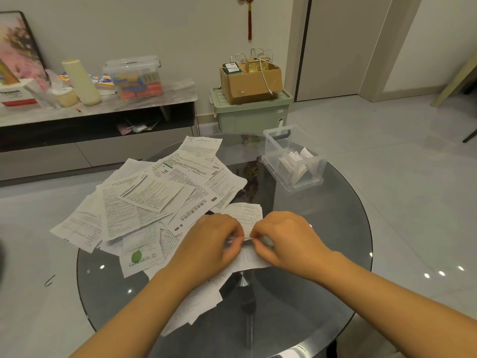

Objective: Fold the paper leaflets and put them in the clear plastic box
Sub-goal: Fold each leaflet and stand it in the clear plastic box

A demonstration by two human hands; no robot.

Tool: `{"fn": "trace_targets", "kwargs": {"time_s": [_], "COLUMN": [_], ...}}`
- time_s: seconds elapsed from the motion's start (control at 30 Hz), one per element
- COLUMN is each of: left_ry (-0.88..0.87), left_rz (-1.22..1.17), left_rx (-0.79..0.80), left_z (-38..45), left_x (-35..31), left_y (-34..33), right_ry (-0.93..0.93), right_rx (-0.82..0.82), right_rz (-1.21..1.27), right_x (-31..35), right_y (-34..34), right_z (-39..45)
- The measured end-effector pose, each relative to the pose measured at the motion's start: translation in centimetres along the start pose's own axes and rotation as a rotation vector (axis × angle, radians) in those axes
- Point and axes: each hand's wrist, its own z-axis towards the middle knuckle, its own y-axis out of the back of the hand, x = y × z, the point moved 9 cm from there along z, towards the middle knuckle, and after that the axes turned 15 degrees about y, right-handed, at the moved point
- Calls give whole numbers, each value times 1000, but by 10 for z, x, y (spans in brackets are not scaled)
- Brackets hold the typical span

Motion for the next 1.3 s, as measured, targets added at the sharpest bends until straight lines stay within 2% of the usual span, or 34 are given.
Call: {"fn": "trace_targets", "kwargs": {"time_s": [0.1, 0.2, 0.3, 0.5, 0.63, 0.87, 0.97, 1.1, 1.23, 1.3], "left_ry": [37, 51, 170, 448, 588, 745, 735, 742, 765, 766], "left_rz": [-108, -219, -465, -928, -1107, -1193, -1124, -1114, -1096, -1114], "left_rx": [-49, -179, -245, -80, 45, 143, 129, 225, 154, 179], "left_z": [1, -1, -4, 0, -1, -2, -1, -2, -1, -1], "left_x": [1, -3, 0, 5, 11, 18, 22, 21, 29, 29], "left_y": [11, 31, 49, 45, 28, 10, 12, 6, 11, 10], "right_ry": [-25, -68, -143, -316, -404, -506, -505, -548, -556, -565], "right_rx": [-180, -293, -352, -423, -415, -402, -354, -346, -195, -145], "right_rz": [-6, 59, 250, 694, 877, 897, 871, 871, 1014, 1025], "right_x": [-6, -12, -18, -27, -30, -39, -38, -43, -34, -32], "right_y": [21, 36, 37, 32, 23, 17, 14, 11, 0, -4], "right_z": [-2, -4, -4, -6, -6, -6, -4, -7, -4, -5]}}
